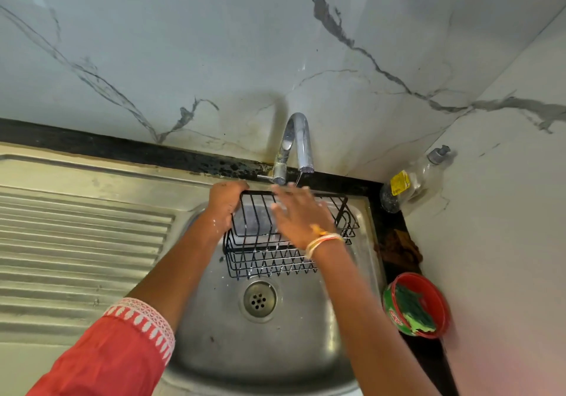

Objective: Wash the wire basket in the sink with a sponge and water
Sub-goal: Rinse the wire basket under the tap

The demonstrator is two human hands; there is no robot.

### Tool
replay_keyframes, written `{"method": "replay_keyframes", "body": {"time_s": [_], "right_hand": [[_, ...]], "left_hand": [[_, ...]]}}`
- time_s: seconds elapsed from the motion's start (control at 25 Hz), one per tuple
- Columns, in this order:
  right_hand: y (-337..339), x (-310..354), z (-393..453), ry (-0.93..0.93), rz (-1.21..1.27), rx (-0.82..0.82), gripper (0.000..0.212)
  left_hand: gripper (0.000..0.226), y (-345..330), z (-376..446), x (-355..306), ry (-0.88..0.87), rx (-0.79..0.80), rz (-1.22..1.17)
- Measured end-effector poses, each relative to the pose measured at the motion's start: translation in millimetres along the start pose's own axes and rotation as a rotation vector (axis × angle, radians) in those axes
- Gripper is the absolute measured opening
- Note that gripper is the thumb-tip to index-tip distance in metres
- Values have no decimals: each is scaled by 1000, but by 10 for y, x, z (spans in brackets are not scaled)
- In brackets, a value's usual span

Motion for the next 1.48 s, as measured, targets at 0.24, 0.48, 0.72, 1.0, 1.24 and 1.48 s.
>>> {"method": "replay_keyframes", "body": {"time_s": [0.24,0.48,0.72,1.0,1.24,1.48], "right_hand": [[142,-1048,-144,-400,867,-383,27],[317,-735,34,-298,906,-493,38],[297,-138,414,-234,506,-280,46],[131,-215,152,-216,12,-266,44],[22,-35,-35,7,-59,-141,66],[20,162,-109,-50,-128,-218,61]], "left_hand": [[25,335,201,93,-16,44,-12],[38,176,200,114,-283,79,520],[44,-658,-257,-163,-365,110,406],[39,-449,-44,-28,-29,64,19],[42,-388,-72,62,96,59,-155],[24,-352,-84,44,141,33,-180]]}}
Point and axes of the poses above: each hand's wrist, its own z-axis towards the middle knuckle, its own y-axis out of the back of the hand, x = y × z, the point moved 7 cm from there along z, towards the middle knuckle, and after that the axes turned 11 degrees about y, right-handed, at the moved point
